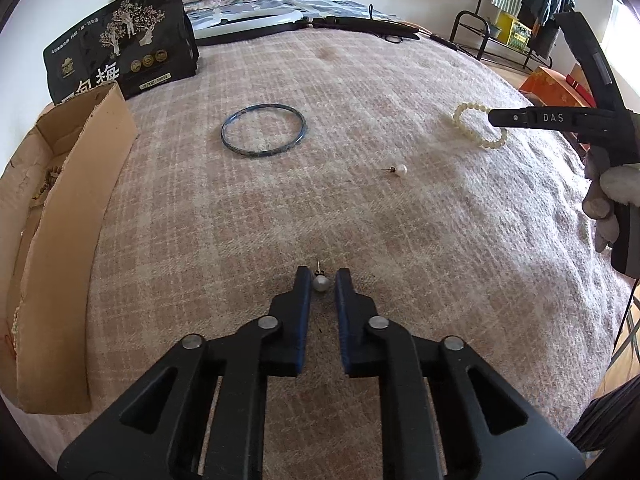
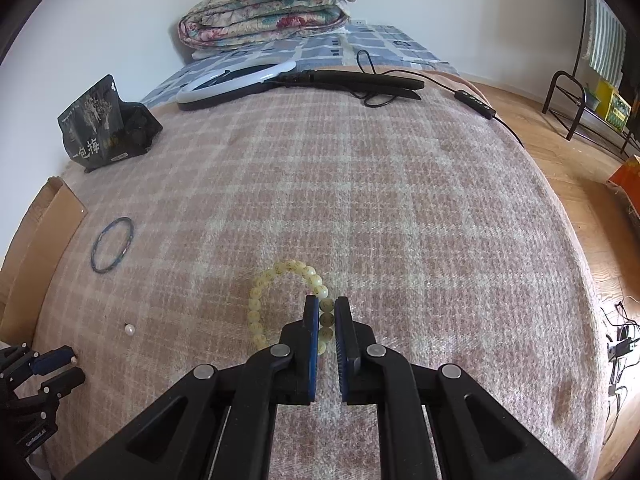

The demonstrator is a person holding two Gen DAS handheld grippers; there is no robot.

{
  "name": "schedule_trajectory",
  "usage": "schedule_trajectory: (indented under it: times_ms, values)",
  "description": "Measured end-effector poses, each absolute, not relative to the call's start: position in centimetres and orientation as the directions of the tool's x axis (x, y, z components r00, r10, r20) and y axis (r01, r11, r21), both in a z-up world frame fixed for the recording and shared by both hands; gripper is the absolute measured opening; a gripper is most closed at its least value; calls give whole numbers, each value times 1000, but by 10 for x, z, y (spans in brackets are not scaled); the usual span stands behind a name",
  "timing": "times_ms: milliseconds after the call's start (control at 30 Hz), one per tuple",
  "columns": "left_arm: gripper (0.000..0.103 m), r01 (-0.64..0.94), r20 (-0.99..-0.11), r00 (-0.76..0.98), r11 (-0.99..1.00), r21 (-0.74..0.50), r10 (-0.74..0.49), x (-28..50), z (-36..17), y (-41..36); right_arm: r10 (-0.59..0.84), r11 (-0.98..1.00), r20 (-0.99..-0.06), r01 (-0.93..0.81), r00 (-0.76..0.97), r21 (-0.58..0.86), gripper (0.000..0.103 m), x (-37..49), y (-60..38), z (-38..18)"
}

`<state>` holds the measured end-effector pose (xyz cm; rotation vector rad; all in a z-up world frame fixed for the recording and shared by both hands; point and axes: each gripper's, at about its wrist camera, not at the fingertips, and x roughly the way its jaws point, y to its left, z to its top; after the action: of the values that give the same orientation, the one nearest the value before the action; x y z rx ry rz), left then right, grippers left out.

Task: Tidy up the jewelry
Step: 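Close the left tool on the pearl bead while the right tool grasps the cream bracelet, then carry the pearl bead and cream bracelet with both tools over the box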

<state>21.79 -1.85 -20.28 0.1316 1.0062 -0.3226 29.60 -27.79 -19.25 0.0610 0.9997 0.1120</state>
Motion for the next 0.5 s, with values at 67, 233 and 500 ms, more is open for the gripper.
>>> schedule_trajectory:
  times_ms: [67,233,500]
  values:
    - [6,324,-845,492,945,-45,-209,218,-202,-18,120,993,-836,-66,536,100,5,296,-277,-191]
    - [6,308,-834,509,950,-53,-212,215,-194,-12,130,992,-823,-68,552,111,5,293,-276,-181]
    - [6,301,-804,542,950,-87,-245,207,-170,-2,164,986,-789,-73,592,150,5,282,-274,-152]
